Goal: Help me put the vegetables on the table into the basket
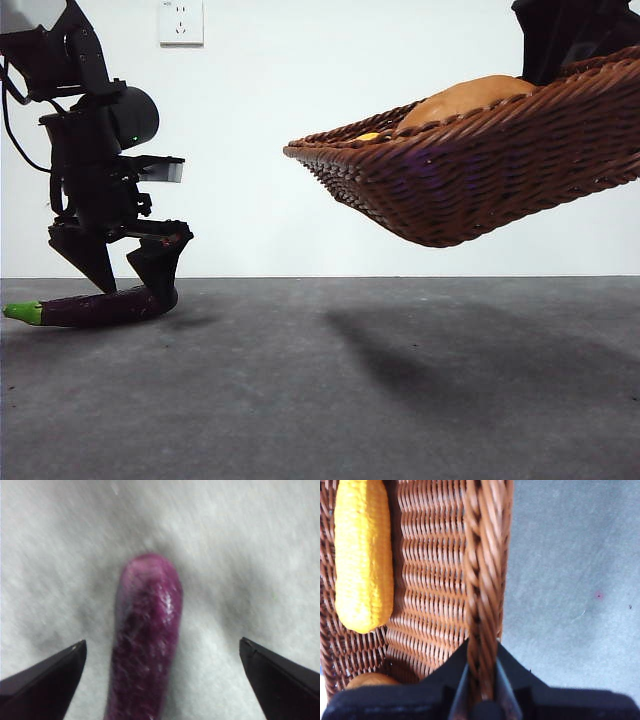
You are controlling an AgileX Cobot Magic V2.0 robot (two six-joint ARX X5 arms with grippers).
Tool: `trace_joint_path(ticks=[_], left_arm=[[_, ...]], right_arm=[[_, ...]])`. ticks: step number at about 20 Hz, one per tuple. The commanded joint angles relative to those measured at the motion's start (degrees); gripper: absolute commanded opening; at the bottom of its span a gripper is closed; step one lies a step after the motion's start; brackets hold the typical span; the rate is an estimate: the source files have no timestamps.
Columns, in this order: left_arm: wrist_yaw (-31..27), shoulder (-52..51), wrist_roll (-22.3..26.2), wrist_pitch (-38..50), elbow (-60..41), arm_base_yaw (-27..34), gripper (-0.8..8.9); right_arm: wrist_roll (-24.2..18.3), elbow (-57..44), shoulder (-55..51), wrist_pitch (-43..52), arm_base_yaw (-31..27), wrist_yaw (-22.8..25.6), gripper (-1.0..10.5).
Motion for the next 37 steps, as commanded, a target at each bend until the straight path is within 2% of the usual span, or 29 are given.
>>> trace_joint_path(ticks=[1, 2, 4, 6, 9, 12, 14, 16, 19, 21, 23, 28, 31, 35, 37], left_arm=[[0.22, 0.39, -1.09, -0.31, -0.26, 0.66, 3.06], [0.33, 0.44, -1.4, -0.42, -0.26, 0.72, 2.74], [0.35, 0.44, -1.44, -0.37, -0.26, 0.9, 2.72], [0.92, 0.44, -1.44, -0.81, -0.26, 0.98, 1.85], [1.7, 0.44, -1.46, -1.14, -0.26, 1.29, 1.7], [2.03, 0.33, -1.57, -1.29, -0.13, 1.36, 0.42], [2.21, -0.24, -3.3, -3.52, 1.42, 1.36, 0.21], [6.54, -1.2, -6.78, -9.51, 5.75, 1.36, 0.21], [17.94, -4.52, -12.04, -18.14, 12.92, 1.36, 0.22], [25.03, -8.57, -15.26, -20.48, 15.3, 1.07, 0.23], [29.68, -13.64, -15.5, -21.9, 15.34, -0.11, 0.23], [33.46, -23.56, -17.07, -23.85, 15.34, -7.91, 0.23], [33.46, -24.17, -19.98, -21.81, 15.32, -15.12, 0.23], [32.92, -20.13, -29.05, -16.09, 15.28, -23.26, 0.27], [32.87, -17.88, -36.11, -12.2, 15.28, -25.42, 0.27]], right_arm=[[-0.2, -0.2, 0.04, 0.39, 0.11, -0.66, -0.1], [-0.2, -0.2, 0.04, 0.37, 0.11, -0.66, -0.1], [-0.22, -0.2, 0.04, 0.46, 0.11, -0.66, -0.1], [-0.22, -0.2, 0.04, 0.33, 0.11, -0.66, -0.1], [-0.2, -0.2, 0.04, 0.33, 0.11, -0.66, -0.1], [-0.17, -0.2, 0.04, 0.24, 0.11, -0.66, -0.1], [-0.17, -0.2, 0.04, 0.35, 0.11, -0.63, -0.1], [-0.17, -0.2, 0.04, 0.37, 0.11, -0.63, -0.1], [-0.13, -0.2, 0.04, 0.37, 0.11, -0.63, -0.1], [0.22, -0.2, 0.04, 0.48, 0.11, -0.63, -0.1], [0.5, -0.2, 0.04, 0.55, 0.11, -0.63, -0.1], [2.01, -0.2, 0.04, 1.27, 0.26, -1.25, -0.1], [2.05, -0.2, 0.04, 2.62, 0.28, -5.03, -0.1], [2.03, -0.2, 0.04, 2.51, 0.28, -6.29, -0.1], [2.01, -0.2, 0.04, 2.38, 0.28, -6.29, -0.1]])
